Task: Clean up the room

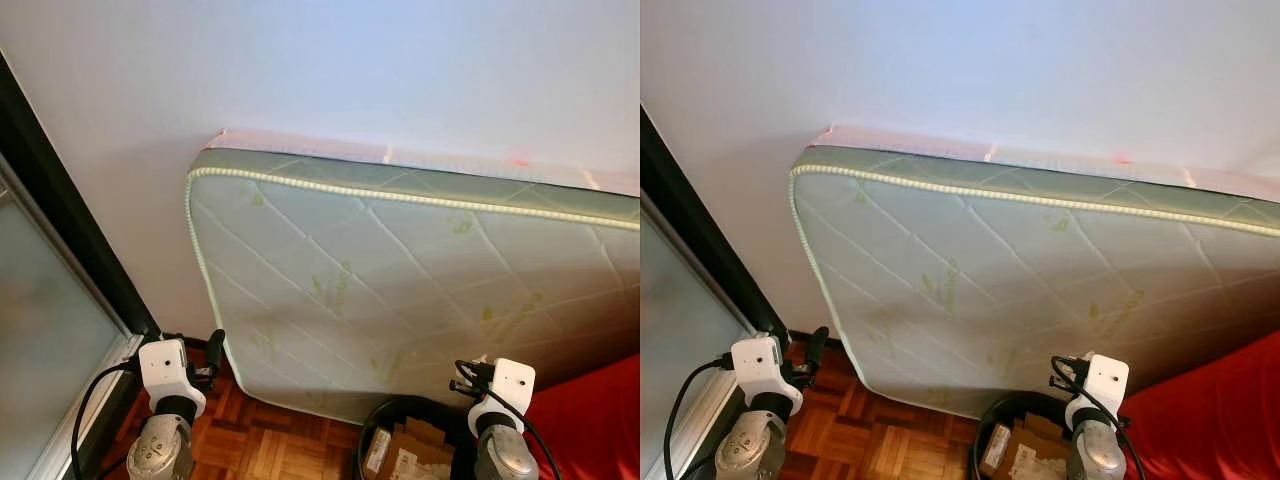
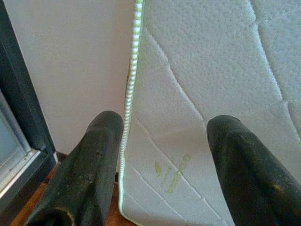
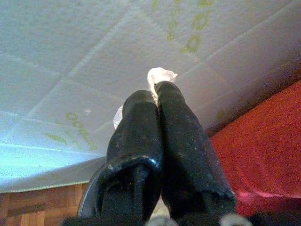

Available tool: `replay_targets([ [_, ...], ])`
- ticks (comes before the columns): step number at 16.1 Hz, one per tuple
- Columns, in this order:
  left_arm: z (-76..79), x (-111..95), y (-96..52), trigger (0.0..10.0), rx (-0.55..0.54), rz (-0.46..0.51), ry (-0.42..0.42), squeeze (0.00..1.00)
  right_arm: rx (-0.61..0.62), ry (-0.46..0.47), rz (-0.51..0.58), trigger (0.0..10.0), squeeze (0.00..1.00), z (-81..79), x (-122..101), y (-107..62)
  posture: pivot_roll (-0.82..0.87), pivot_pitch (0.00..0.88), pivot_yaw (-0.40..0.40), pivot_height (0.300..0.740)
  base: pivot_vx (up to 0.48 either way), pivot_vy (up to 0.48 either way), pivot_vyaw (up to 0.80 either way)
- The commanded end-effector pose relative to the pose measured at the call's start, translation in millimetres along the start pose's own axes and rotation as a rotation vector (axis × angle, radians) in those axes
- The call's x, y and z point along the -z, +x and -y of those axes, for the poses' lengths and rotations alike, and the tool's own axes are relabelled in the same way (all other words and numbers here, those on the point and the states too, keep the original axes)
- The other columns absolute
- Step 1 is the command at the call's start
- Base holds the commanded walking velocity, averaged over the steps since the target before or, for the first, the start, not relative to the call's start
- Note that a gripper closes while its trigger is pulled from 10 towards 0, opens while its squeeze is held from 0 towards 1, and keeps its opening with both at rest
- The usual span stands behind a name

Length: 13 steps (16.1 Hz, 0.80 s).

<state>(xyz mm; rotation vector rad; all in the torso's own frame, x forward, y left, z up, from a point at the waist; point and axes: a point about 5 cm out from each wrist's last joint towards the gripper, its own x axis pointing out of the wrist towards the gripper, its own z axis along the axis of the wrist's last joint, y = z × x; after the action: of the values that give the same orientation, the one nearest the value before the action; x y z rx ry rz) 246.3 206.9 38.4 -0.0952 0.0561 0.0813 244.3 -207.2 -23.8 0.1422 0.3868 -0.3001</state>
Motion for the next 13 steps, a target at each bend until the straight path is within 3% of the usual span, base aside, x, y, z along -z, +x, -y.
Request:
replay_targets([
  [1, 1.5, -1.1, -2.5, 10.0, 0.002, -0.012, 0.006, 0.00, 0.010, 0.000, 0.014, 10.0, 0.00, 1.3, -4.8, 1.7, 0.09, 0.085, -0.059, 0.690, 0.000, 0.000, 0.00],
  [5, 0.7, -4.8, -2.4, 10.0, -0.002, -0.032, 0.037, 0.00, -0.016, 0.014, 0.060, 10.0, 0.00, -6.9, -15.3, 5.2, 0.11, 0.107, -0.048, 0.686, 0.000, 0.000, 0.00],
  [13, -6.7, -9.8, -7.3, 10.0, 0.007, -0.055, 0.072, 0.00, 0.032, 0.021, 0.016, 10.0, 0.00, 5.0, -3.5, 0.9, 0.11, 0.143, -0.015, 0.651, 0.000, 0.000, 0.00],
])
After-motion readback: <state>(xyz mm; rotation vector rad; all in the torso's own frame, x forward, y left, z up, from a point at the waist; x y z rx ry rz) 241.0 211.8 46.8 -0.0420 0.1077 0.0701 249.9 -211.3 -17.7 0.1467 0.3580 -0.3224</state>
